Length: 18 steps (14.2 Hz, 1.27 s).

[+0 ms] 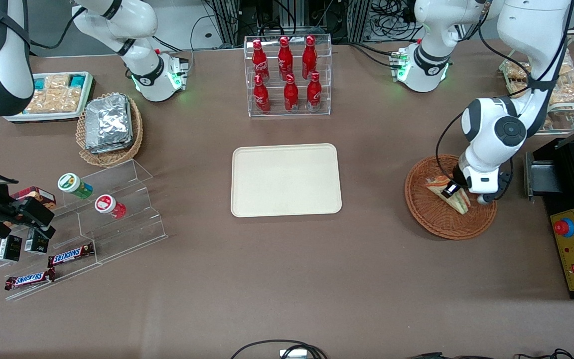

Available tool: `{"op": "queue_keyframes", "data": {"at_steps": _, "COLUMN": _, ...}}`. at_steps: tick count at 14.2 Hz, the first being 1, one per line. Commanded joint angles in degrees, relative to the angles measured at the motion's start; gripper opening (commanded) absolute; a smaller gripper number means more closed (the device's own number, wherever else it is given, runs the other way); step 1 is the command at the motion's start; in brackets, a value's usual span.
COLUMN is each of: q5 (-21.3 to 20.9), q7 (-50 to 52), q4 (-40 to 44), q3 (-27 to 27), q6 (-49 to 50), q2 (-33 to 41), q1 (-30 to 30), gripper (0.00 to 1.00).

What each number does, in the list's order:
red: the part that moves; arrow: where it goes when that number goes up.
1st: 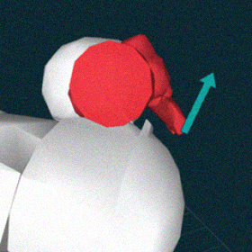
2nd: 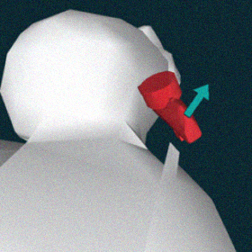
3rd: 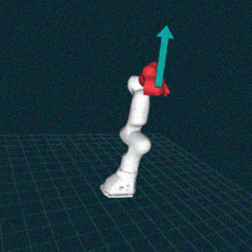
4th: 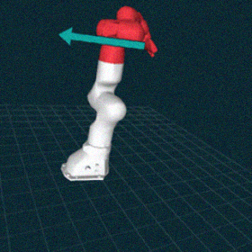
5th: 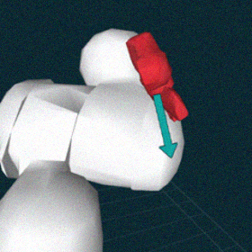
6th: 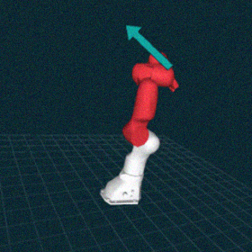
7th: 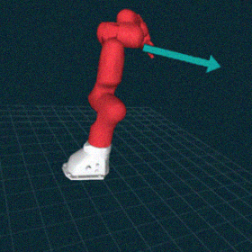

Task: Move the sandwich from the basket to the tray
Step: 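Close the left gripper on the sandwich and lift it from the basket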

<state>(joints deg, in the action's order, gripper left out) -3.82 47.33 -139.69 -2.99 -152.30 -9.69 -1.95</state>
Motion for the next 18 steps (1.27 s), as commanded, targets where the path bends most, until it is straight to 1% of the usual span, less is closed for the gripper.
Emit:
{"op": "queue_keyframes", "data": {"at_steps": 1, "q5": -0.40, "q7": -0.40, "q4": 3.18, "q3": -0.17, "q6": 8.92, "q2": 5.46, "q1": -0.33, "gripper": 0.00}}
{"op": "queue_keyframes", "data": {"at_steps": 3, "q5": -0.49, "q7": -1.53, "q4": 7.57, "q3": -0.44, "q6": 15.16, "q2": 6.61, "q1": -0.07, "gripper": 0.00}}
{"op": "queue_keyframes", "data": {"at_steps": 5, "q5": -0.40, "q7": -3.64, "q4": 13.80, "q3": -0.70, "q6": 24.02, "q2": 6.79, "q1": 0.28, "gripper": 0.00}}
{"op": "queue_keyframes", "data": {"at_steps": 7, "q5": -0.22, "q7": -5.58, "q4": 19.35, "q3": -1.14, "q6": 30.20, "q2": 6.71, "q1": 0.63, "gripper": 0.00}}
{"op": "queue_keyframes", "data": {"at_steps": 10, "q5": -0.14, "q7": -9.61, "q4": 24.02, "q3": -4.21, "q6": 33.90, "q2": 6.71, "q1": 0.63, "gripper": 0.00}}
{"op": "queue_keyframes", "data": {"at_steps": 14, "q5": 0.04, "q7": -17.70, "q4": 28.50, "q3": -9.91, "q6": 39.44, "q2": 6.71, "q1": 0.55, "gripper": 0.00}}
{"op": "queue_keyframes", "data": {"at_steps": 18, "q5": 0.57, "q7": -17.98, "q4": 32.37, "q3": -16.06, "q6": 42.69, "q2": 6.62, "q1": 0.55, "gripper": 0.00}}
